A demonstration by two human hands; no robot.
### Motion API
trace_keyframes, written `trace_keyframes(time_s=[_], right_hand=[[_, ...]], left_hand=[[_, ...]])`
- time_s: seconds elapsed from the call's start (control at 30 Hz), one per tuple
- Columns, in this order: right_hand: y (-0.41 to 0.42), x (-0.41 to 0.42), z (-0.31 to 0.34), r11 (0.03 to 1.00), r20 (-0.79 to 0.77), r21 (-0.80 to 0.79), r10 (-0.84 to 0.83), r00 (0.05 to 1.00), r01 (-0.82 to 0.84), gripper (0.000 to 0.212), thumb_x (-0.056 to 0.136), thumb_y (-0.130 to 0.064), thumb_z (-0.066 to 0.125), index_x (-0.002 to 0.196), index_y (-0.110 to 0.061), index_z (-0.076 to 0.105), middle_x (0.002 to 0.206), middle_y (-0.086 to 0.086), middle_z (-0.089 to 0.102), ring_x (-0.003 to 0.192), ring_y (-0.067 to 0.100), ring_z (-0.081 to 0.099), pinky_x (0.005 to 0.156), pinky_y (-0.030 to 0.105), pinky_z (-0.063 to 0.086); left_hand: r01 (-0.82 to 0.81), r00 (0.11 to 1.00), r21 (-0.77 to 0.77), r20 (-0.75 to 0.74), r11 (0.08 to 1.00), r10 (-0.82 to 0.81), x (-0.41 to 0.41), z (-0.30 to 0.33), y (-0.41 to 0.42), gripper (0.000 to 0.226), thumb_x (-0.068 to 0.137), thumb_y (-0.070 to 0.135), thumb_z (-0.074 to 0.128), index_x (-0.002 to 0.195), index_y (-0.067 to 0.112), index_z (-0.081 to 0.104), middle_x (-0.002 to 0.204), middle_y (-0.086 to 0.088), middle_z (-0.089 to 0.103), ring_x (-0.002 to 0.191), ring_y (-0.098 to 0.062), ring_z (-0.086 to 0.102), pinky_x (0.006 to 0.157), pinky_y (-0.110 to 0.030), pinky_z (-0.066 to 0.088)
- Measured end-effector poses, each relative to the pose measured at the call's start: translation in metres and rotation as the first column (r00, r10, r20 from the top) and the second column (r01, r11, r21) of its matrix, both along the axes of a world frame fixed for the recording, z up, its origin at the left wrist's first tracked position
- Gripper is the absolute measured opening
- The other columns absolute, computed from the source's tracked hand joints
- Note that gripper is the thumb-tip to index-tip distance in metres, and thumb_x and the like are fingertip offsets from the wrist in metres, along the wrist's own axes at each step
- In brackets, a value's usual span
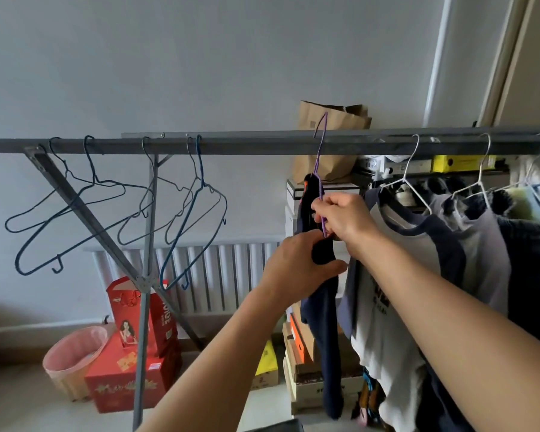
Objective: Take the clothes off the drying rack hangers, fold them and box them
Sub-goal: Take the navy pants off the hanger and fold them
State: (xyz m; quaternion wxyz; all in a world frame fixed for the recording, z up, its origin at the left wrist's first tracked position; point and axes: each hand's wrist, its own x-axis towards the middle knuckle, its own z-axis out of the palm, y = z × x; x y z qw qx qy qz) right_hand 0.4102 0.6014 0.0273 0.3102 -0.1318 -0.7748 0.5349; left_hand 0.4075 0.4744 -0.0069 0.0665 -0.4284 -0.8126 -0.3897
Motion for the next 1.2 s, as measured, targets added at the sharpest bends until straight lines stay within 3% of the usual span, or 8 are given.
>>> trace_keyframes(time_s=[0.13,0.27,0.47,0.57,0.67,0.83,0.93,1.2], right_hand=[[-0.005,0.004,0.015,0.995,-0.065,-0.061,0.070,0.995,-0.074,0.027,0.095,-0.009,0.054,0.068,-0.008,0.056,0.055,0.007,0.058,0.030,0.007,0.032,0.034,0.016,0.026],[-0.020,0.010,0.025,0.993,-0.056,-0.053,0.102,0.993,-0.105,0.025,0.093,-0.001,0.053,0.068,0.000,0.055,0.055,0.011,0.053,0.025,0.003,0.028,0.031,0.014,0.022],[-0.030,0.016,0.041,0.992,0.005,-0.075,0.105,0.995,-0.104,0.012,0.091,-0.004,0.054,0.086,0.002,0.062,0.058,0.009,0.048,0.025,0.004,0.024,0.030,0.013,0.015],[-0.033,0.014,0.049,0.981,0.011,-0.132,0.148,0.989,-0.145,0.017,0.094,-0.006,0.049,0.081,-0.003,0.059,0.048,0.002,0.044,0.029,0.007,0.023,0.032,0.011,0.015],[-0.031,0.012,0.058,0.958,0.026,-0.200,0.216,0.976,-0.207,0.022,0.098,-0.008,0.040,0.083,-0.006,0.056,0.037,-0.006,0.039,0.027,0.006,0.022,0.032,0.012,0.015],[-0.035,0.015,0.067,0.945,0.092,-0.219,0.266,0.960,-0.242,0.024,0.100,-0.009,0.035,0.086,-0.008,0.054,0.035,-0.006,0.037,0.027,0.006,0.023,0.033,0.012,0.017],[-0.039,0.016,0.073,0.956,0.114,-0.183,0.252,0.961,-0.229,0.024,0.099,-0.007,0.037,0.086,-0.006,0.057,0.037,-0.005,0.039,0.027,0.006,0.025,0.032,0.014,0.019],[-0.047,0.017,0.088,0.965,0.175,-0.143,0.242,0.954,-0.219,0.025,0.098,-0.007,0.036,0.080,-0.008,0.054,0.040,-0.003,0.038,0.026,0.005,0.024,0.030,0.013,0.020]], left_hand=[[-0.099,0.919,-0.111,-0.391,0.989,0.048,0.008,-0.004,-0.017,0.022,0.086,0.044,0.065,0.091,0.023,0.058,0.084,0.010,0.059,0.078,-0.019,0.058,0.062,-0.031,0.043],[-0.076,0.829,-0.231,-0.555,0.970,-0.067,0.015,-0.009,-0.035,0.033,0.087,0.054,0.059,0.076,0.023,0.052,0.077,0.005,0.059,0.072,-0.023,0.056,0.059,-0.030,0.037],[-0.113,0.929,-0.255,-0.371,0.960,0.010,0.011,-0.003,-0.055,0.043,0.084,0.061,0.060,0.064,0.025,0.046,0.059,0.005,0.046,0.064,-0.017,0.044,0.061,-0.031,0.041],[-0.129,0.933,-0.320,-0.360,0.939,0.005,0.013,0.000,-0.060,0.035,0.087,0.058,0.058,0.074,0.025,0.058,0.067,0.007,0.050,0.067,-0.016,0.045,0.063,-0.030,0.042],[-0.164,0.945,-0.451,-0.328,0.877,0.008,0.005,-0.008,-0.071,0.030,0.089,0.055,0.055,0.073,0.031,0.052,0.073,0.006,0.052,0.075,-0.021,0.056,0.064,-0.031,0.044],[-0.300,0.941,-0.181,-0.219,0.937,0.259,-0.012,-0.021,-0.076,0.032,0.087,0.043,0.057,0.070,0.016,0.053,0.076,0.001,0.053,0.071,-0.023,0.057,0.058,-0.032,0.042],[-0.369,0.905,-0.082,-0.257,0.926,0.338,-0.017,-0.015,-0.079,0.021,0.084,0.032,0.059,0.074,0.014,0.058,0.074,0.003,0.047,0.068,-0.021,0.053,0.051,-0.028,0.033],[-0.439,0.886,-0.244,-0.274,0.865,0.373,-0.038,-0.006,-0.094,0.021,0.080,0.038,0.064,0.087,0.018,0.066,0.080,0.005,0.054,0.069,-0.015,0.053,0.052,-0.023,0.033]])
